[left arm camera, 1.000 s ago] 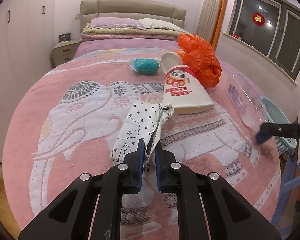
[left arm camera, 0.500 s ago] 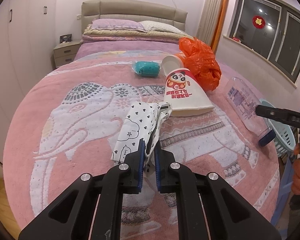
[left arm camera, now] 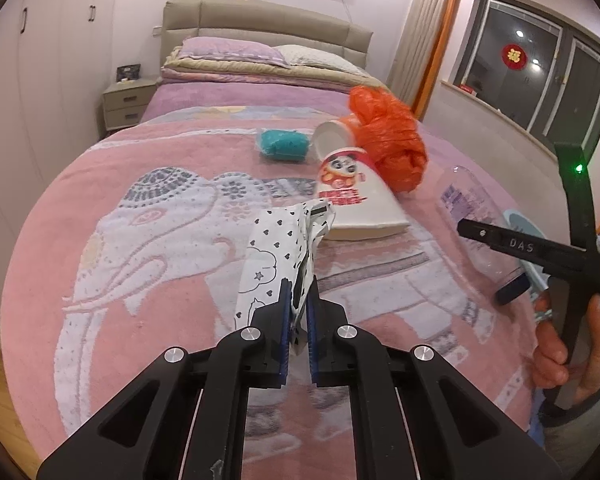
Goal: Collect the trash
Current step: 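Grasp the clear plastic bottle with the right tool and lift it, then carry the cloth and bottle over the wastebasket and open both tools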
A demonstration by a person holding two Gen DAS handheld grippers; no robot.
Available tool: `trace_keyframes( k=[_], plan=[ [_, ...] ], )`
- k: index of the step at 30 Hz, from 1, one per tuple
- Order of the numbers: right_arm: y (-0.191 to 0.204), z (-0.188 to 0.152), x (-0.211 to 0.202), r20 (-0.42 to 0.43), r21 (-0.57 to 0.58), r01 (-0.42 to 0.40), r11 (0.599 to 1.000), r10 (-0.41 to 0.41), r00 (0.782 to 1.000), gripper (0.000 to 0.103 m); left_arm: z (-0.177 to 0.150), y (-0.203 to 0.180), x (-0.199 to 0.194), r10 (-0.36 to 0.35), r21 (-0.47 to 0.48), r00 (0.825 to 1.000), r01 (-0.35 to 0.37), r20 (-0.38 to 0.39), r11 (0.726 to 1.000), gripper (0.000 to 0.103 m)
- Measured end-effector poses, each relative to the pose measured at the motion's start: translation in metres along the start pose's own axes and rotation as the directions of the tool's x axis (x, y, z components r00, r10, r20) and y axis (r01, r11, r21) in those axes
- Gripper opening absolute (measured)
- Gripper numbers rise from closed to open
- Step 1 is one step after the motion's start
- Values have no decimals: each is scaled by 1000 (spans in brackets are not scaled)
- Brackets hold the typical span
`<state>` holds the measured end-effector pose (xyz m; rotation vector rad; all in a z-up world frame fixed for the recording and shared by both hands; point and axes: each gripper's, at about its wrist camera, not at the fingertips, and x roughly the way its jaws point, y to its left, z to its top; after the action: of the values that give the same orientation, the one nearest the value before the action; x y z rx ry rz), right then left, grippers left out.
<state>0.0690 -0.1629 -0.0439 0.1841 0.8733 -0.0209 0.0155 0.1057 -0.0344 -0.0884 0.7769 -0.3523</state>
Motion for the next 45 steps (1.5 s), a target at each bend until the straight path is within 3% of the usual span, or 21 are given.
trace_keyframes(
  k=[11, 20, 29, 35, 39, 40, 42, 43, 45],
  plan=[
    [-40, 1, -45, 95, 68, -32, 997, 25, 995, 45, 26, -72, -3, -149, 86, 989, 147, 17, 985, 5],
    [-107, 7, -77, 163, 170, 6, 985, -34, 986, 45, 55, -167, 26, -266, 218, 964, 264, -21, 939, 4],
    [-203, 8, -96, 169, 333, 80, 939, -143, 975, 45, 75, -272, 76, -393, 291, 911, 413, -129, 863, 4],
    [-260, -2, -87, 104, 432, 146, 890, -210, 972, 45, 72, -329, 118, -426, 325, 879, 475, -213, 818, 4],
    [-285, -10, -77, 61, 479, 161, 863, -216, 974, 45, 65, -349, 142, -426, 324, 866, 495, -263, 806, 5],
    [-287, -11, -75, 56, 483, 163, 860, -216, 975, 46, 64, -353, 148, -428, 324, 861, 502, -274, 802, 7],
    [-294, -14, -71, 35, 502, 176, 847, -223, 974, 47, 62, -357, 156, -427, 318, 858, 505, -287, 802, 20],
    [-295, -15, -70, 31, 505, 176, 845, -222, 975, 52, 62, -358, 159, -426, 314, 858, 505, -287, 804, 30],
    [-298, -18, -69, 36, 507, 176, 844, -224, 974, 55, 61, -357, 160, -426, 314, 860, 502, -282, 806, 31]
  ],
)
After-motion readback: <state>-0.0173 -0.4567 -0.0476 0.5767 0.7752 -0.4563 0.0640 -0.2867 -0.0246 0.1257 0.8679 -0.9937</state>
